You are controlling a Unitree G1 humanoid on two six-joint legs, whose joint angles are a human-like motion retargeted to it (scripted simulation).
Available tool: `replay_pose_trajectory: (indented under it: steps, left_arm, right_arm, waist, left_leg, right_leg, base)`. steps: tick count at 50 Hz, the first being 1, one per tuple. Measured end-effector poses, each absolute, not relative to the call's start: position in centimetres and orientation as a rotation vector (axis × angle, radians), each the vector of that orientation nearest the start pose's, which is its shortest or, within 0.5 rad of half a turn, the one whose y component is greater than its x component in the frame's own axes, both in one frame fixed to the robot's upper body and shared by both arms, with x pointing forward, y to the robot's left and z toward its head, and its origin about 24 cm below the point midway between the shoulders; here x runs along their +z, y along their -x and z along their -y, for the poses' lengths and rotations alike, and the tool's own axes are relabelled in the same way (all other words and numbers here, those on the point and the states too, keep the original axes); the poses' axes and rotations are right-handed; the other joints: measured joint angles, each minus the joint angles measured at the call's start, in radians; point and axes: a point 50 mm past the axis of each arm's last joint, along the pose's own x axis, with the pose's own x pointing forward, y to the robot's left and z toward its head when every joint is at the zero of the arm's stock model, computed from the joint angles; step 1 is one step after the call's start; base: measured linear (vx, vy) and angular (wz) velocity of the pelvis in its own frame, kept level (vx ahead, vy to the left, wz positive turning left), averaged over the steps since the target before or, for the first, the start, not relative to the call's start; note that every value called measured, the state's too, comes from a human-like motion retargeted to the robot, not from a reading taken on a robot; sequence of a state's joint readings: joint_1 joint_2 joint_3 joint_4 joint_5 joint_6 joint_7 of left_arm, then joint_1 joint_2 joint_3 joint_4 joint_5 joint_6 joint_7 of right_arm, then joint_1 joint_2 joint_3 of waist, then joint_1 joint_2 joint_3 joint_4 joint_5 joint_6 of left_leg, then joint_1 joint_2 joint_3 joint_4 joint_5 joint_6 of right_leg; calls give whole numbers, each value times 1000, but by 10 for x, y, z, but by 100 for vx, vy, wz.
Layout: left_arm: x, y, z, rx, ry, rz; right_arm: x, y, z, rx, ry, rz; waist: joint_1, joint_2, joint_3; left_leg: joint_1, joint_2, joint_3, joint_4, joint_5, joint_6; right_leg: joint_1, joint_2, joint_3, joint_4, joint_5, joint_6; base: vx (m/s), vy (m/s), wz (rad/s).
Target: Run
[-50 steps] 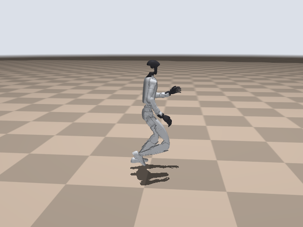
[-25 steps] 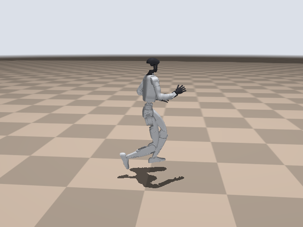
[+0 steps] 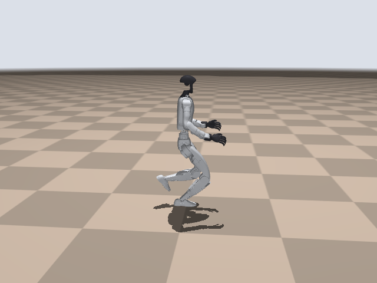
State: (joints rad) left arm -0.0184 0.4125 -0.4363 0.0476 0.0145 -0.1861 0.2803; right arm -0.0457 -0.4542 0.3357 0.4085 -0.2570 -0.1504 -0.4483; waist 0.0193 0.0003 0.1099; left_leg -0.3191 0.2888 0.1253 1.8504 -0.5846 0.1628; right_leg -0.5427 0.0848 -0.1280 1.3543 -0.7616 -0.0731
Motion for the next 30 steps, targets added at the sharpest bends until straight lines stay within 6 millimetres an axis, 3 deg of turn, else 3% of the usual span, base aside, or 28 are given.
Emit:
replay_pose_trajectory:
  steps: [2,3,5,6,8,10,13,16,18,20,22,25,27,30]
  left_arm:
    - [12,-225,-158,-161,-409,-1]
    - [7,-216,-168,-148,-409,-36]
    - [5,-197,-186,-125,-391,-76]
    - [6,-188,-191,-118,-373,-82]
    - [8,-172,-198,-105,-342,-86]
    - [11,-163,-201,-85,-309,-84]
    - [13,-160,-200,-39,-250,-79]
    - [16,-167,-192,-26,-226,-49]
    - [22,-180,-185,-25,-244,3]
    - [35,-208,-177,-19,-300,99]
    - [62,-247,-163,5,-354,248]
    - [119,-283,-140,47,-333,489]
    - [158,-287,-130,44,-274,645]
    - [196,-274,-117,-18,-180,835]
  right_arm:
    - [37,-286,187,-115,731,147]
    - [65,-300,175,-125,682,262]
    - [110,-308,156,-122,570,451]
    - [123,-304,148,-103,521,512]
    - [139,-295,135,-54,446,604]
    - [146,-284,127,-2,409,658]
    - [144,-275,117,71,406,681]
    - [122,-269,109,138,444,607]
    - [93,-266,109,176,504,483]
    - [45,-262,116,199,604,272]
    - [-16,-249,135,205,730,-3]
    - [-93,-188,176,241,883,-404]
    - [-115,-142,202,254,902,-578]
    - [-122,-92,228,224,839,-728]
  waist:
    - [46,-26,18]
    - [67,-42,18]
    - [105,-77,5]
    - [120,-94,-9]
    - [140,-128,-39]
    - [143,-156,-67]
    - [118,-185,-90]
    - [82,-200,-91]
    - [54,-218,-74]
    - [27,-237,-39]
    - [1,-250,-1]
    - [-74,-240,6]
    - [-116,-187,2]
    - [-170,-101,-20]
  left_leg:
    - [-131,-18,11,-5,-27,32]
    - [-193,-38,24,-40,-23,34]
    - [-293,-90,59,-169,-3,16]
    - [-324,-128,77,-267,14,-7]
    - [-374,-213,105,-477,61,-57]
    - [-400,-300,119,-679,108,-104]
    - [-394,-406,126,-881,121,-122]
    - [-407,-463,124,-789,35,-53]
    - [-388,-500,122,-685,-63,24]
    - [-343,-535,112,-599,-179,99]
    - [-272,-543,82,-579,-258,99]
    - [-123,-585,35,-655,-285,99]
    - [10,-569,-8,-740,-238,59]
    - [161,-470,-56,-821,-51,-92]
  right_leg:
    - [69,-11,31,-24,-2,17]
    - [104,-21,48,-51,26,40]
    - [174,-47,82,-123,140,114]
    - [203,-63,97,-156,234,167]
    - [247,-103,121,-199,432,269]
    - [276,-144,127,-198,592,335]
    - [312,-221,92,-121,700,335]
    - [338,-293,96,47,684,331]
    - [336,-351,100,189,655,303]
    - [303,-400,113,336,624,263]
    - [208,-429,129,454,548,210]
    - [18,-454,149,524,388,150]
    - [-77,-408,120,437,331,139]
    - [-158,-299,29,167,312,150]
  base:
    - [0,0,0]
    - [0,0,0]
    - [3,4,25]
    - [4,6,42]
    - [4,5,56]
    - [2,1,57]
    - [-1,1,39]
    - [-2,11,18]
    - [-1,9,10]
    - [-1,3,3]
    - [-7,-4,10]
    - [-3,3,18]
    - [5,5,-26]
    - [7,-8,-25]
